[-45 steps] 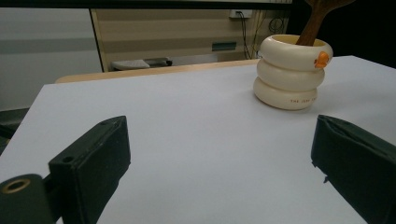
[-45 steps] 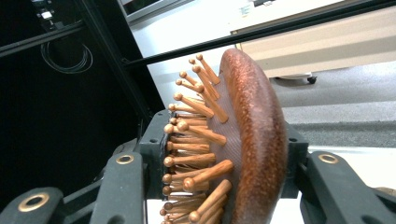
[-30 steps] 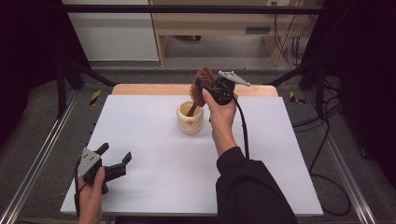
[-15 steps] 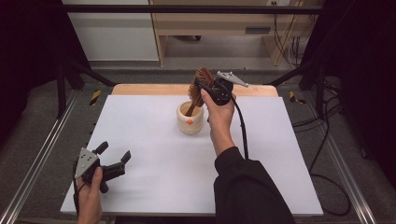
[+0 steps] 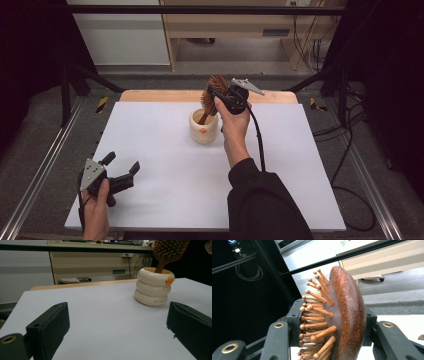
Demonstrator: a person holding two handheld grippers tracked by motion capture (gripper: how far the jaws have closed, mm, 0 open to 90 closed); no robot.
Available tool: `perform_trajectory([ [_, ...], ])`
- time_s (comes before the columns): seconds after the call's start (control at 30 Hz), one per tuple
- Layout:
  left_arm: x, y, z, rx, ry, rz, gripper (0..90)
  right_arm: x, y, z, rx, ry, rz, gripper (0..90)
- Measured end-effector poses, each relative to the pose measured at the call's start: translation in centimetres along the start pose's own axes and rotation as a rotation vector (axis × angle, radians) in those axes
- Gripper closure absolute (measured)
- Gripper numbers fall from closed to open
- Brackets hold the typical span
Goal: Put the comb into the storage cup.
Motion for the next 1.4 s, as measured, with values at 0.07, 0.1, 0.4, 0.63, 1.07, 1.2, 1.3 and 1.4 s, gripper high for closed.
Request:
perform_trajectory([
  [0.07,0.0,0.0,0.0,-0.001,-0.002,-0.002,4.6,-0.2,0.0,-0.1,-0.002,0.001,0.007,50.6],
  [0.1,0.0,0.0,0.0,-0.001,-0.003,-0.002,4.6,-0.2,0.1,0.0,-0.005,0.002,0.011,50.7],
  [0.4,0.0,-0.1,0.1,0.011,-0.002,-0.001,4.6,-0.3,0.1,-0.1,-0.004,0.006,0.001,50.6],
  [0.63,0.0,-0.1,0.1,0.004,-0.004,0.001,4.6,-0.5,0.1,-0.4,-0.004,0.019,-0.007,50.6],
  [1.07,0.0,0.0,0.1,0.006,-0.008,0.000,4.6,-0.9,0.4,-0.4,-0.003,0.030,-0.006,50.7],
  [1.2,0.0,-0.1,0.2,0.010,-0.006,-0.002,4.6,-1.1,0.4,-0.5,-0.005,0.035,-0.008,50.7],
  [1.3,0.1,-0.1,0.1,0.005,-0.010,-0.004,4.6,-1.2,0.4,-0.5,-0.003,0.039,-0.007,50.7],
  [1.4,0.0,-0.2,0.2,0.012,-0.012,-0.002,4.6,-1.4,0.4,-0.5,0.000,0.057,-0.010,50.6],
])
Point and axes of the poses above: each handheld gripper's, and its own axes: y roughly forward along the jaws, x roughly out of its top, z roughly to its left, the point moved 5 cm from there along y, roughly forward along the jaws, and after that the axes turned 9 degrees about x, right-handed, at the moved point
